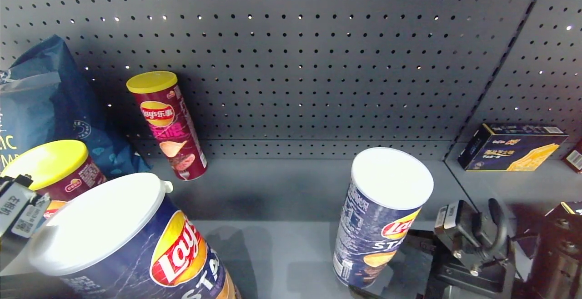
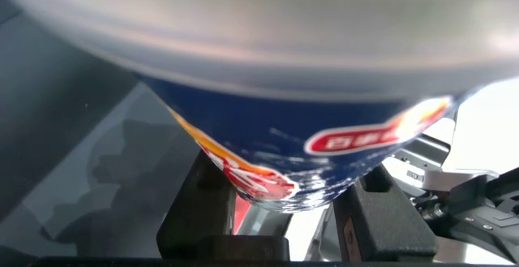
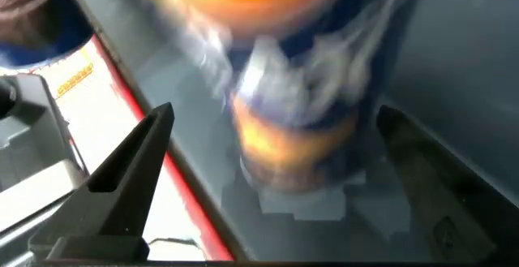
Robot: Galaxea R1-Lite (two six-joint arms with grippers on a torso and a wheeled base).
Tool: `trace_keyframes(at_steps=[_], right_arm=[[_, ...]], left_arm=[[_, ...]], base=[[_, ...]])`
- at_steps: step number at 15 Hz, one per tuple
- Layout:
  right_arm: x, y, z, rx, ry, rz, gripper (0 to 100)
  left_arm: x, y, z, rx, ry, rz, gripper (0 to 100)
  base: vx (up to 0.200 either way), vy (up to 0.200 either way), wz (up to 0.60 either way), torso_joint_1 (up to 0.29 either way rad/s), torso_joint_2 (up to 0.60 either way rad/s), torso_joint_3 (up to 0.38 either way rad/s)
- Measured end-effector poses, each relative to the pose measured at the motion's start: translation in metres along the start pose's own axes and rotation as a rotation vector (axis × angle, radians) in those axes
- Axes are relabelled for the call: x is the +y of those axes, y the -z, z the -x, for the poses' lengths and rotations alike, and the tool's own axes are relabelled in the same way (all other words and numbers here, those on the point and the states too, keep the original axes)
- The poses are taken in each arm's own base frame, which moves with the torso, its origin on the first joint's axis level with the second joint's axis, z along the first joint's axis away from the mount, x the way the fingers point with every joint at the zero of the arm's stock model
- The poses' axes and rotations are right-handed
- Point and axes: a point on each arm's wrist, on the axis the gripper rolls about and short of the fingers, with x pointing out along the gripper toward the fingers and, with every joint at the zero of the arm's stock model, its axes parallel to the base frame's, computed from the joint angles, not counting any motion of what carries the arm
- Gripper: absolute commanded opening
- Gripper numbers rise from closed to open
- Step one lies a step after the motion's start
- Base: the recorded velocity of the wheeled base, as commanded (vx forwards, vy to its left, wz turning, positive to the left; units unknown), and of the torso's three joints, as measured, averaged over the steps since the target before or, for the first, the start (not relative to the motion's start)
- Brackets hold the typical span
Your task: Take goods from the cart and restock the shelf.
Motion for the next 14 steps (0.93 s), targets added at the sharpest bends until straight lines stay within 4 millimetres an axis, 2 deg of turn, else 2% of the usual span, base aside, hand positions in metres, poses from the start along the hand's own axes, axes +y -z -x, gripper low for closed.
trace_keyframes(at_steps=[3, 6, 11, 14], right_arm=[[-0.008, 0.009, 0.019, 0.004, 0.045, 0.003, 100], [-0.012, 0.008, 0.026, -0.015, 0.063, 0.0, 100], [-0.009, -0.002, 0.016, -0.04, 0.039, 0.013, 100], [-0.004, -0.001, 0.012, -0.03, -0.013, 0.046, 100]], left_arm=[[0.0, 0.0, 0.0, 0.0, -0.001, 0.0, 0], [0.0, 0.001, -0.001, 0.006, 0.001, 0.003, 0], [0.0, 0.003, -0.001, 0.01, 0.001, 0.006, 0], [0.001, 0.005, -0.002, 0.015, 0.0, 0.01, 0]], base=[[0.0, 0.0, 0.0, 0.0, 0.0, 0.0], [0.0, 0.0, 0.0, 0.0, 0.0, 0.0], [0.0, 0.0, 0.0, 0.0, 0.0, 0.0], [0.0, 0.0, 0.0, 0.0, 0.0, 0.0]])
